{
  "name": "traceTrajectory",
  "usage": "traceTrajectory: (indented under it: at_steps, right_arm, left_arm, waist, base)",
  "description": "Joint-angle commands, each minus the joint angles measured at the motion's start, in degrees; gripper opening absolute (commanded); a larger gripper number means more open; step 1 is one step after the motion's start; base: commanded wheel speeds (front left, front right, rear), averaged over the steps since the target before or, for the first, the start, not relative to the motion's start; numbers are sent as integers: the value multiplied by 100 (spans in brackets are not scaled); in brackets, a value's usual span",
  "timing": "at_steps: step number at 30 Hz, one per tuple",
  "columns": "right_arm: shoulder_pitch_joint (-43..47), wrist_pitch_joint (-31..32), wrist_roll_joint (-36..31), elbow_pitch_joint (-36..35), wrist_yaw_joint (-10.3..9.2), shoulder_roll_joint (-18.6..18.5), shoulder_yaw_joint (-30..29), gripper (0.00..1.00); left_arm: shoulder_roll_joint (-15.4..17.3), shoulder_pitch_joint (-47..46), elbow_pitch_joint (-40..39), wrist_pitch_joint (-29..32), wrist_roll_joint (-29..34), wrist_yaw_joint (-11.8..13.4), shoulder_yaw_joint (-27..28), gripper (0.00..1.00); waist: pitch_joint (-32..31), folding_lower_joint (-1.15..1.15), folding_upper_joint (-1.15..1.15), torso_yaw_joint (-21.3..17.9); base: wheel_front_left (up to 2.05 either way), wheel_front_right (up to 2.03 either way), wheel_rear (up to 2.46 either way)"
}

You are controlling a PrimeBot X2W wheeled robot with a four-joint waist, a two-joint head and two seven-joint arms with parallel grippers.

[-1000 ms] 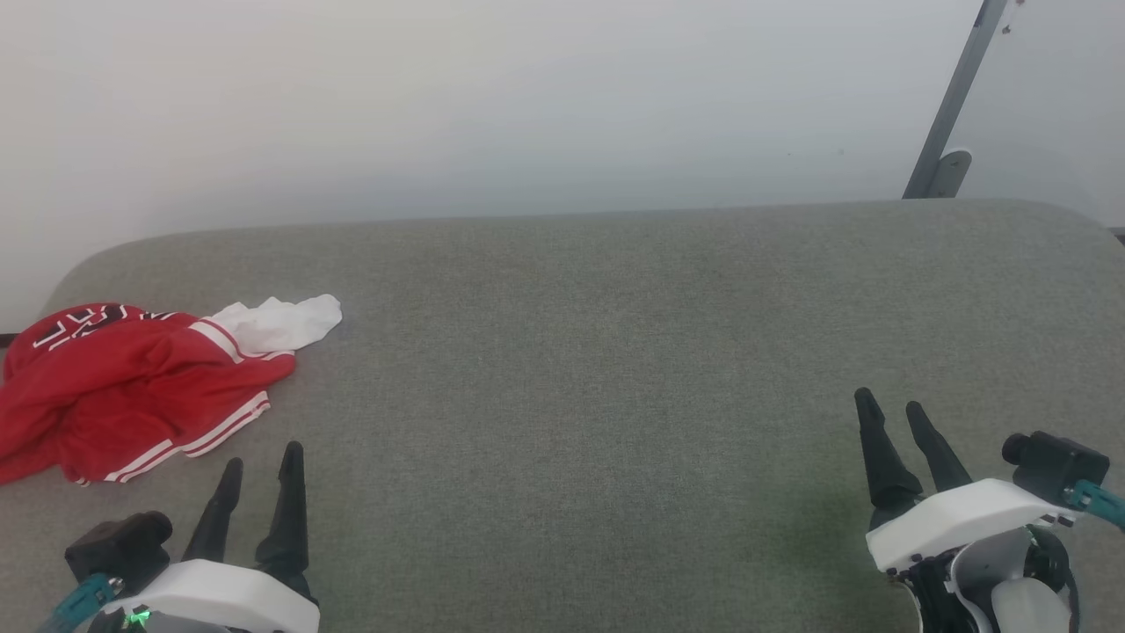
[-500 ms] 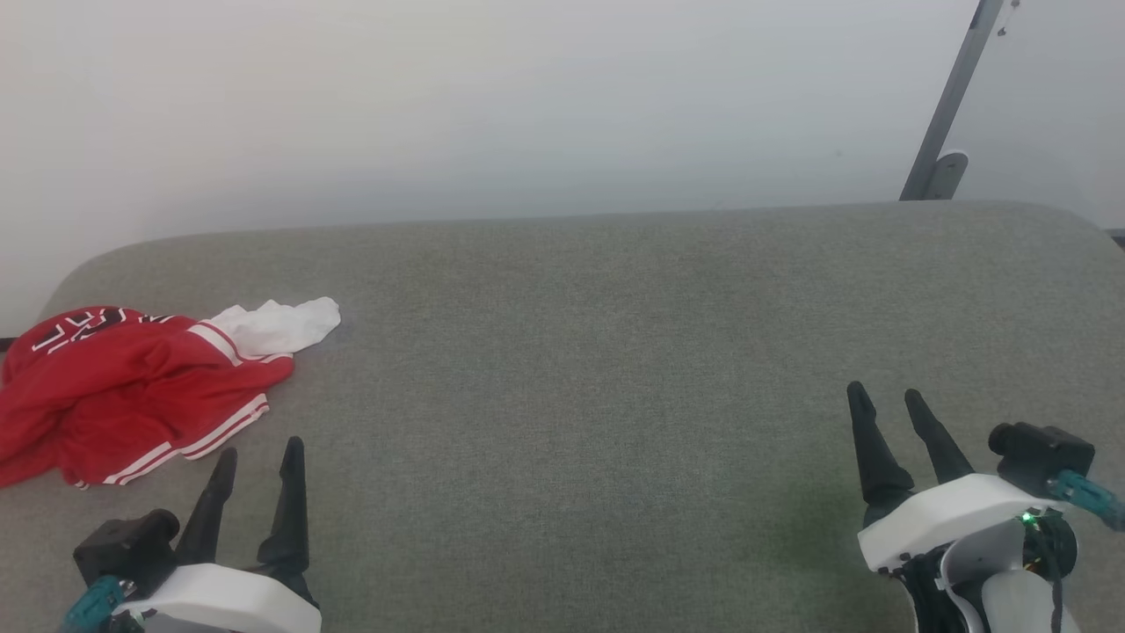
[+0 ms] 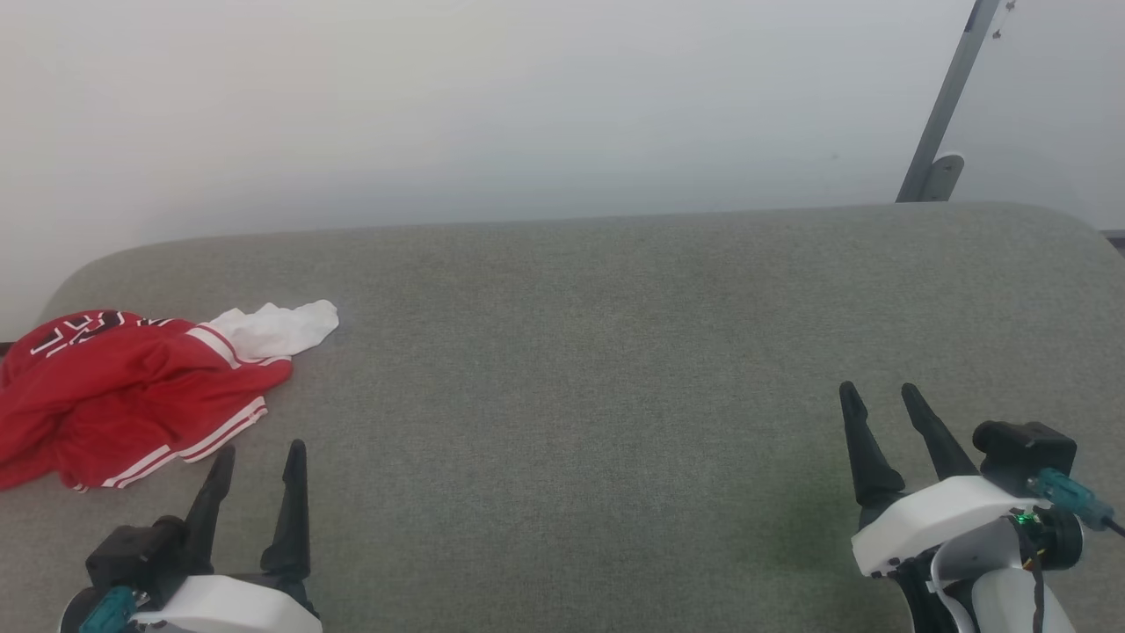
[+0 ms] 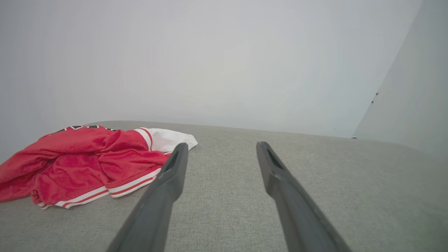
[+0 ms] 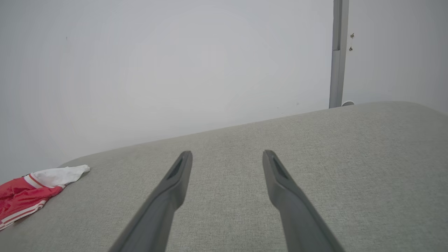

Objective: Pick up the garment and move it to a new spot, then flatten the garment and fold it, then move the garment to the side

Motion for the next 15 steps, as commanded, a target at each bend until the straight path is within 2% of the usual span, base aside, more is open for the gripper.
traceTrajectory:
  at_steps: [1,15]
  right_arm:
    - [-37,-62,-154,-40,0,-11,7,100]
    - [-31,-168,-658,-84,0,-20,64,100]
  left_arm:
    - [49,50,-53,-54,127,15,-15,100]
    - [115,97,-75,-187,543,41,-62,100]
  waist:
    - [-4,0,0,-4]
    - [-32,0,0,-24]
  base:
    - [0,0,0]
    - [0,0,0]
